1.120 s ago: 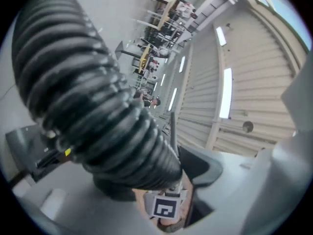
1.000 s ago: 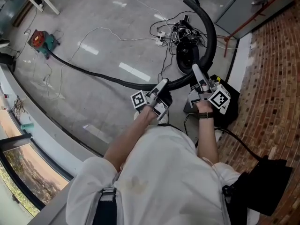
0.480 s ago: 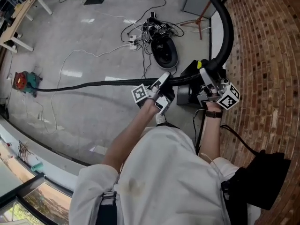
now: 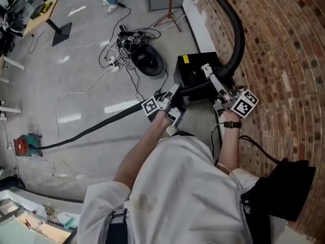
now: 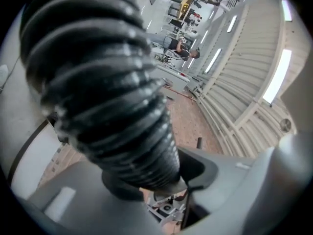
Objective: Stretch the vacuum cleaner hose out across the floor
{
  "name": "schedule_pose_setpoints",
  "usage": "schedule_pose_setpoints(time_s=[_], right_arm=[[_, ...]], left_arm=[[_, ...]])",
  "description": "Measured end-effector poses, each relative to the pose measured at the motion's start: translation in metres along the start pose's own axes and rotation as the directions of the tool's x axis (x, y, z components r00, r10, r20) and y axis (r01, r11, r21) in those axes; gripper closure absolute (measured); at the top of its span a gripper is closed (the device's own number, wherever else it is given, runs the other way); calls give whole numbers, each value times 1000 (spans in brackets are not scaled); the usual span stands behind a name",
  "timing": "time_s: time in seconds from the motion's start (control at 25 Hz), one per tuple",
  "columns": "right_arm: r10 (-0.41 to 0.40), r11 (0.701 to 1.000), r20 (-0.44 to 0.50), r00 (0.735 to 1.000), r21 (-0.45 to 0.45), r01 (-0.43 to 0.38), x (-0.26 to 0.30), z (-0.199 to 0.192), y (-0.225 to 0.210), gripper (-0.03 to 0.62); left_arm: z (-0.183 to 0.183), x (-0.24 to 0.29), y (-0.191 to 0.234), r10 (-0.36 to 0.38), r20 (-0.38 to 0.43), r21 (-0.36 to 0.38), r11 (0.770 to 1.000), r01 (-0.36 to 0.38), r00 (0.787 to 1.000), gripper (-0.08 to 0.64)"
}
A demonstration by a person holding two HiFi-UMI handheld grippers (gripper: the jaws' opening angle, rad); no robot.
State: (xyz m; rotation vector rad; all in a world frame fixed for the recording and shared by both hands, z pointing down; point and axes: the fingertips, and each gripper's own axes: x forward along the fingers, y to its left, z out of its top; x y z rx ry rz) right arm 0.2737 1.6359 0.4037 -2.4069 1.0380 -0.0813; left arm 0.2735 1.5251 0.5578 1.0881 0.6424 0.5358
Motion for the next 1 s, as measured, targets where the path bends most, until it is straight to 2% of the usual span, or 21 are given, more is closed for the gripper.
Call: schedule_pose_setpoints(time_s=[0.12, 0.2, 0.44, 0.68, 1.0], right_arm=[[-58, 998, -34, 998, -23, 57, -9, -12, -8, 388], [-68, 997, -50, 996, -23, 67, -11, -18, -12, 387], [-32, 998, -76, 997, -53, 28, -5, -18, -10, 387], [-9, 997, -141, 990, -79, -2, 4, -31, -9, 383], [-18, 998, -172, 985, -61, 8, 11, -51, -4, 376]], left_arm=[[1, -3, 8, 31, 10, 29, 999, -32, 999, 373], [4, -6, 13, 43, 24, 40, 998, -44, 999, 374], [6, -5, 13, 32, 28, 41, 999, -33, 999, 376], [12, -14, 23, 48, 63, 24, 998, -50, 997, 376], [23, -36, 24, 63, 99, 16, 998, -65, 993, 376]])
